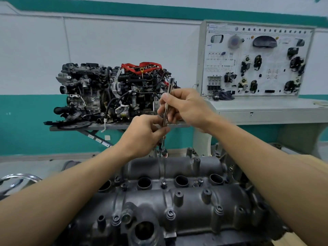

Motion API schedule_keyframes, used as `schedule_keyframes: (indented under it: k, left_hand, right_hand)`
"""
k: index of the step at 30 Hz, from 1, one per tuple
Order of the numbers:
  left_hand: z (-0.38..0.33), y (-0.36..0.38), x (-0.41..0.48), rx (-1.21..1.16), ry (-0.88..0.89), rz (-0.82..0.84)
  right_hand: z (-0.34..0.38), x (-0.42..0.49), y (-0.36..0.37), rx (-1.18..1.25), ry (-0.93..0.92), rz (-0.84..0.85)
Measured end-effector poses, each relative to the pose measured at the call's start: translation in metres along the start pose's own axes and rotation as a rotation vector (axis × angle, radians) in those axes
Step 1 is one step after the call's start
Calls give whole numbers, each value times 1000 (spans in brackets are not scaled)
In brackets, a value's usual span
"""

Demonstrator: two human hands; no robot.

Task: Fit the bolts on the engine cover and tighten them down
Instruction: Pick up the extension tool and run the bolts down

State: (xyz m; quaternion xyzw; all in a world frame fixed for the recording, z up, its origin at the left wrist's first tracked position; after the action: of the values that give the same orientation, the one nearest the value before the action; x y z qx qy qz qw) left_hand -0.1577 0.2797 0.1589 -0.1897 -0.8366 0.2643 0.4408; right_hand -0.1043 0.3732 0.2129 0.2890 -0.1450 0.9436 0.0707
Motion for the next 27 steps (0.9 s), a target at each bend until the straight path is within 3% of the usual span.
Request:
schedule_keyframes:
  k: [14, 19, 22, 27]
  left_hand:
    - [-12, -9, -10, 7, -46, -126]
    - [-21, -24, -4, -24, -2, -220]
    - [-20, -22, 0, -4, 26, -191]
    - [-13, -8, 3, -20, 4, -38]
  right_hand:
    - [-4, -6, -3, 93, -10, 82]
    - [-7, 0, -19, 44, -61, -140]
    - [-8, 0, -22, -27, -79, -220]
    - [-9, 3, -6, 74, -11, -47]
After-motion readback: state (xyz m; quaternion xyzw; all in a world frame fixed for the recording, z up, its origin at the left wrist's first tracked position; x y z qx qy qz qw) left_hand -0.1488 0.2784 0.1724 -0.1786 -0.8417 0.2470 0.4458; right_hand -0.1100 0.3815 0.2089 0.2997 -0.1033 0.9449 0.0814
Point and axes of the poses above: each hand's wrist, its own x-axis towards the middle knuckle, its own y-axis out of the palm, z = x × y, the point moved 10 cm from there along x, towards the middle knuckle, and after that the axes turned 8 degrees about x, right-handed, at the moved point
